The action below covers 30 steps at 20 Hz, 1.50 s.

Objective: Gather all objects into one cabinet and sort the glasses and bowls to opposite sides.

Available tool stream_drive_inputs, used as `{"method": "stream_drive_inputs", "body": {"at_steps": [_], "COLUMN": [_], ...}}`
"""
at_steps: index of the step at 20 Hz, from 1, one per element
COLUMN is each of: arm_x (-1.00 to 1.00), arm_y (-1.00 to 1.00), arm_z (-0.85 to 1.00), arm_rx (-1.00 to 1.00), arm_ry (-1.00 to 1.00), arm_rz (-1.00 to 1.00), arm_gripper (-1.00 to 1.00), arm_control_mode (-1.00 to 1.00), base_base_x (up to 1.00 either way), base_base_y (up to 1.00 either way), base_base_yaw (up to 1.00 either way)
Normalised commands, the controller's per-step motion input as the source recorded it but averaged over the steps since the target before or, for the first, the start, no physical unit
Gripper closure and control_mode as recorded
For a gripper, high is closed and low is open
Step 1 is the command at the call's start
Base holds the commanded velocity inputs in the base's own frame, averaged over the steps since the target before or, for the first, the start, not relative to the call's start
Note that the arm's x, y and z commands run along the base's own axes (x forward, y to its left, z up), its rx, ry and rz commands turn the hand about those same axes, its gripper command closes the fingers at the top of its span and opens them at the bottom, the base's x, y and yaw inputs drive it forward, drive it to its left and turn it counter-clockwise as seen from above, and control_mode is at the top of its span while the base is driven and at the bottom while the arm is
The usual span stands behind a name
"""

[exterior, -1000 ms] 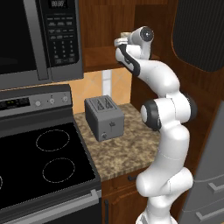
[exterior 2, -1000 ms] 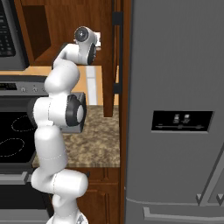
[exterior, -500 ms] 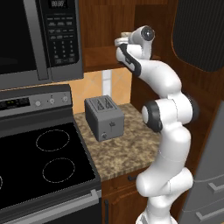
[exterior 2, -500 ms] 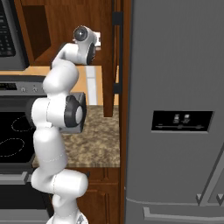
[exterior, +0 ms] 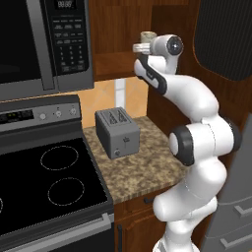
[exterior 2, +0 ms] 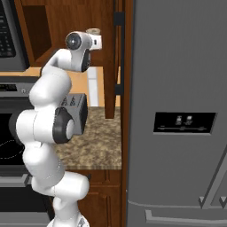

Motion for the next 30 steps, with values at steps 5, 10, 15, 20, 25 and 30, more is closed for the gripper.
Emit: {"method": "stream_drive_inputs", "body": {"at_steps": [5, 10, 15, 20, 25, 30], "arm_x": [-0.67, -0.11, -0.12, -0.32, -0.09, 0.00], "arm_y": [0.00, 0.00, 0.00, 0.00, 0.00, 0.00], "arm_z": [0.14, 0.01, 0.00, 0.00, 0.00, 0.00], "arm_rx": [0.00, 0.00, 0.00, 0.00, 0.00, 0.00], "arm_ry": [-0.16, -0.02, 0.00, -0.06, -0.03, 0.00], "arm_rz": [0.00, 0.00, 0.00, 0.00, 0.00, 0.00], "arm_gripper": [1.00, 1.00, 1.00, 1.00, 1.00, 1.00], "arm_control_mode": [-1.00, -1.00, -1.00, -1.00, 1.00, 1.00], "base_base_x": [0.00, 0.00, 0.00, 0.00, -0.45, -0.78], "base_base_y": [0.00, 0.00, 0.00, 0.00, 0.00, 0.00], "base_base_yaw": [0.00, 0.00, 0.00, 0.00, 0.00, 0.00]}}
